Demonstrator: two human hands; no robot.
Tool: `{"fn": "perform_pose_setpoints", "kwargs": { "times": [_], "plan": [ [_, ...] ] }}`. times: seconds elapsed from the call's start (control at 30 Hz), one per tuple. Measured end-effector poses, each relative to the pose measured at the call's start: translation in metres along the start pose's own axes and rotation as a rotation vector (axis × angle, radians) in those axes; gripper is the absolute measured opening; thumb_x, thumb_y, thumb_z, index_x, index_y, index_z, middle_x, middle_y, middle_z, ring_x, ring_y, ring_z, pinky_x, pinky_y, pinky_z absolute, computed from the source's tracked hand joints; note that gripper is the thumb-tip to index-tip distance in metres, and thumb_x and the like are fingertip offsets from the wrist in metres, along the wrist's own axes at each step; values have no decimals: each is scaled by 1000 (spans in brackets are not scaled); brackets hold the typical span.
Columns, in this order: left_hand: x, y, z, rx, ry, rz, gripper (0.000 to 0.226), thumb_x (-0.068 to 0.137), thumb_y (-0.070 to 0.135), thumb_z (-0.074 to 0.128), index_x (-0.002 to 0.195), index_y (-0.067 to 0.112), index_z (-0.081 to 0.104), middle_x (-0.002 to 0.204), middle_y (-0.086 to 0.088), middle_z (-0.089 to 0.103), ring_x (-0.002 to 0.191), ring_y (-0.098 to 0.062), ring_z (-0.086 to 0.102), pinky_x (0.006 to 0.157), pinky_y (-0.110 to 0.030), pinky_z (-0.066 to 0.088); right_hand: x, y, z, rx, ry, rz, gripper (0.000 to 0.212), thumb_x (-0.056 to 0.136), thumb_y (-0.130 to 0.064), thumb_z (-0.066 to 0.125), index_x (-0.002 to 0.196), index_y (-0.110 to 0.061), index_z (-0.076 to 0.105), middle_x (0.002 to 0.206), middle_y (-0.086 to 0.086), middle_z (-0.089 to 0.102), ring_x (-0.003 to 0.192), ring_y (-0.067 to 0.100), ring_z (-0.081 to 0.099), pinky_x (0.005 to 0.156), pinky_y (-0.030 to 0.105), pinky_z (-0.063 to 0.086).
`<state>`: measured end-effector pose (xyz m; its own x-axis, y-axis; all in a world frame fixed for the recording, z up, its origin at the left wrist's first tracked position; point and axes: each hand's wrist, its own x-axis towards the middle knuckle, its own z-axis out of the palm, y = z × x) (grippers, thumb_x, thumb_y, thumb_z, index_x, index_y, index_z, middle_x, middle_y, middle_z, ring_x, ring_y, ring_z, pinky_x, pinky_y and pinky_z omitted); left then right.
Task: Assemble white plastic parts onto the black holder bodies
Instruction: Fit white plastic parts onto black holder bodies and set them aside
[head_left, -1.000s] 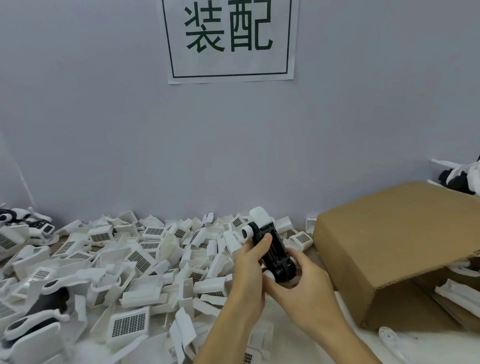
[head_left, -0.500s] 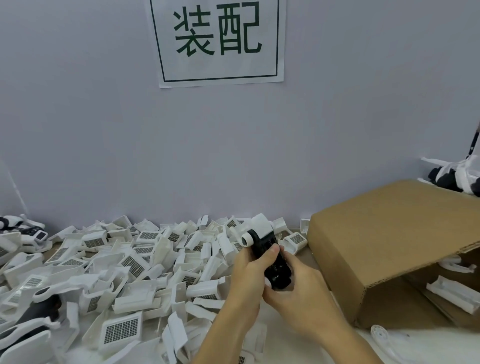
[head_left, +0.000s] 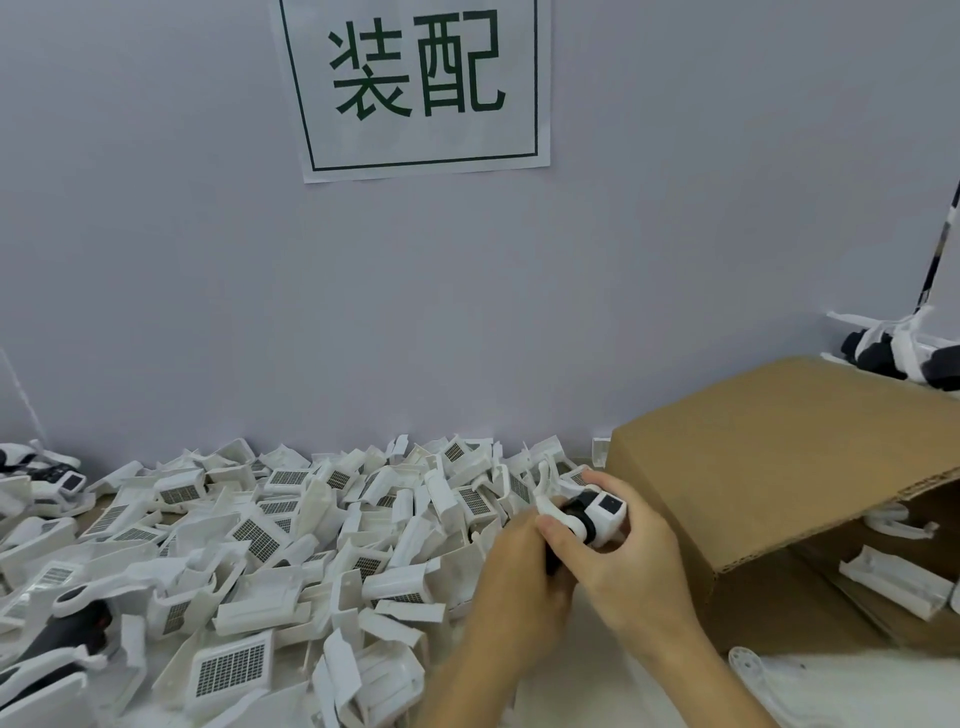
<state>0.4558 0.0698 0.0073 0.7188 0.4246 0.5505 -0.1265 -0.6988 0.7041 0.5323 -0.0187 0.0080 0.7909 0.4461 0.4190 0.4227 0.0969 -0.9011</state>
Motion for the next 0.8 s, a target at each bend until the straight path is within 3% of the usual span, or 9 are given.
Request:
{"fn": "perform_pose_setpoints", "kwargs": {
  "times": [0.13, 0.2, 0.37, 0.47, 0.57, 0.63, 0.7, 0.8],
  "plan": [
    [0, -1, 0, -15, -33, -23, 38, 85, 4, 55, 105, 32, 71, 97, 16, 71, 91, -4, 66, 77, -30, 55, 1, -4, -1, -104, 57, -49, 45, 63, -44, 89, 101, -42, 65, 91, -29, 70, 88, -6, 66, 75, 18, 52],
    [-1, 0, 0, -37, -25, -41, 33, 84, 7, 55, 92, 38, 65, 89, 19, 68, 83, -2, 63, 70, -24, 51, 1, -6, -1, -120, 100, -54, 40, 59, -49, 87, 92, -45, 65, 90, -37, 66, 85, -9, 65, 72, 17, 52],
    [-1, -3, 2, -57, 17, -101, 31, 84, 6, 65, 91, 31, 49, 88, 11, 67, 81, -9, 62, 69, -32, 52, 2, -5, -3, -21, 139, -3, 36, 61, -47, 87, 91, -37, 70, 85, -24, 72, 80, 0, 70, 71, 33, 61],
    [1, -6, 2, -12, 69, -89, 41, 82, 8, 70, 79, 41, 46, 78, 19, 62, 72, -2, 55, 64, -18, 42, 2, -5, -1, 114, 76, 52, 42, 63, -43, 89, 99, -34, 69, 89, -13, 75, 84, 9, 73, 75, 43, 63],
    [2, -4, 0, -18, 171, -46, 33, 84, 10, 69, 79, 39, 54, 76, 19, 59, 72, -3, 52, 67, -20, 41, 2, -9, 0, 181, 13, 55, 72, 55, -57, 80, 120, -31, 61, 104, -10, 74, 97, 2, 70, 80, 26, 59],
    [4, -3, 0, -39, 276, -43, 19, 85, 10, 72, 86, 28, 66, 84, 13, 62, 80, -6, 56, 71, -21, 44, 0, -9, 0, 212, -27, 54, 78, 61, -54, 76, 132, -30, 53, 117, -12, 69, 106, -2, 65, 79, 15, 53],
    [7, 0, -3, -195, 377, -139, 18, 86, 9, 75, 93, 25, 72, 87, 8, 70, 85, -11, 64, 74, -23, 52, -2, -8, -2, 242, -56, 83, 67, 74, -50, 69, 135, -33, 49, 123, -15, 65, 109, -8, 61, 80, 11, 48],
    [12, 4, -10, -504, 499, -306, 17, 94, 10, 69, 101, 25, 71, 93, 4, 77, 88, -13, 72, 66, -20, 57, 0, -5, -4, 247, -10, 124, 32, 94, -35, 60, 126, -34, 56, 120, -10, 67, 104, -12, 62, 83, 12, 45]
  ]
}}
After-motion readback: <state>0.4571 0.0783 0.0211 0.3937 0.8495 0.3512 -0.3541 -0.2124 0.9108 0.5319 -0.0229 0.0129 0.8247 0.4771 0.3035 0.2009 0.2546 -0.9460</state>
